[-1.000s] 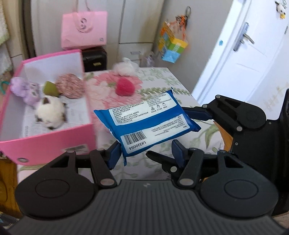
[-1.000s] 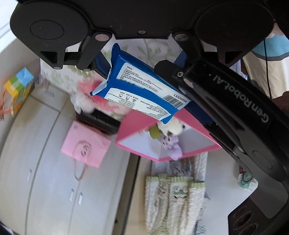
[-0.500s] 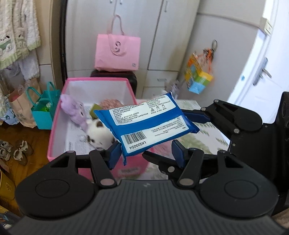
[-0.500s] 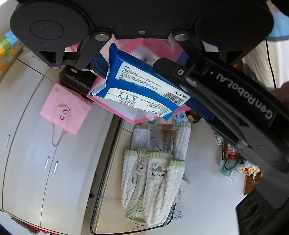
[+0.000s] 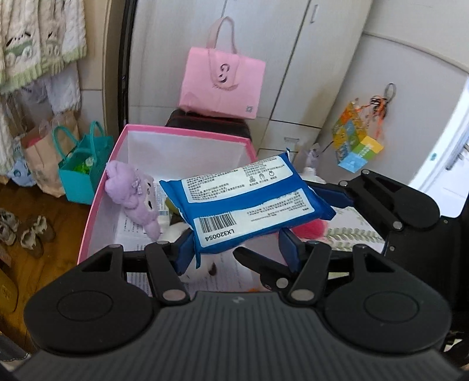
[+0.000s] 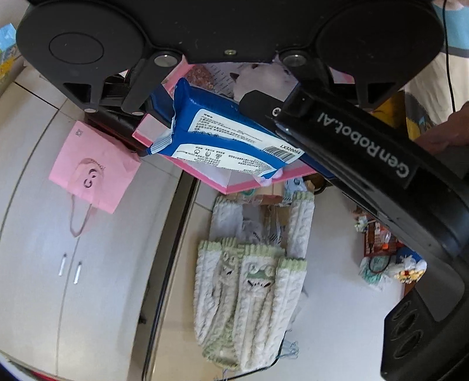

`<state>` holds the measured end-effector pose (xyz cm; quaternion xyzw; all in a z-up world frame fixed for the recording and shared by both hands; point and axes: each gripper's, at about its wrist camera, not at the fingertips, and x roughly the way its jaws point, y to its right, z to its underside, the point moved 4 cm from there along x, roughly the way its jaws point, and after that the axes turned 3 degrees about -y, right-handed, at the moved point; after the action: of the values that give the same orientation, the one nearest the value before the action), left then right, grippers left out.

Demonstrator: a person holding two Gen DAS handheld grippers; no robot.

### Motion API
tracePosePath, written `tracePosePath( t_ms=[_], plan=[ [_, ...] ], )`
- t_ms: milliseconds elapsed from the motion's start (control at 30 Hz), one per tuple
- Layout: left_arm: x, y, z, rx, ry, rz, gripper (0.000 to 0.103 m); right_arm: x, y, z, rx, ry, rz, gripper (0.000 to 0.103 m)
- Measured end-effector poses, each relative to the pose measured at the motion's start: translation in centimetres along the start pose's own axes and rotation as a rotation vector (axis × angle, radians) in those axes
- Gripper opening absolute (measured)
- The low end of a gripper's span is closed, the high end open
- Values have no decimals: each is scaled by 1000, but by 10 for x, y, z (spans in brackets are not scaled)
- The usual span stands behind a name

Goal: Organize soft objects
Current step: 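Lift and carry the blue wipes pack with both tools toward the pink box, then open both tools to drop the blue wipes pack into the box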

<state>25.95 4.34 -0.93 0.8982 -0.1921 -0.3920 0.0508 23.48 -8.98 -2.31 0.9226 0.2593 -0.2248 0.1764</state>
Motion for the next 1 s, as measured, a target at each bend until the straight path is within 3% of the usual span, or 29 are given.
tracePosePath(
  t_ms=[100,300,467,633,767,1000],
  plan=[
    [22,-7,-3,0,-10,-59,59,19,7,1,11,-10,-38,82],
    [55,-20,-5,-41,-73,-79,59,53,11,10,42,-50,-51,81],
    [63,-25,-4,-23,-74,-114,59,67,9,12,-8,-83,-65,81],
    [59,-23,1,8,-74,-125,60,70,12,18,7,-112,-68,81],
    [44,-18,5,51,-22,-161,61,59,17,20,38,-99,-74,81],
    [13,-4,11,83,22,-144,61,33,20,21,103,-94,-92,81]
  ],
)
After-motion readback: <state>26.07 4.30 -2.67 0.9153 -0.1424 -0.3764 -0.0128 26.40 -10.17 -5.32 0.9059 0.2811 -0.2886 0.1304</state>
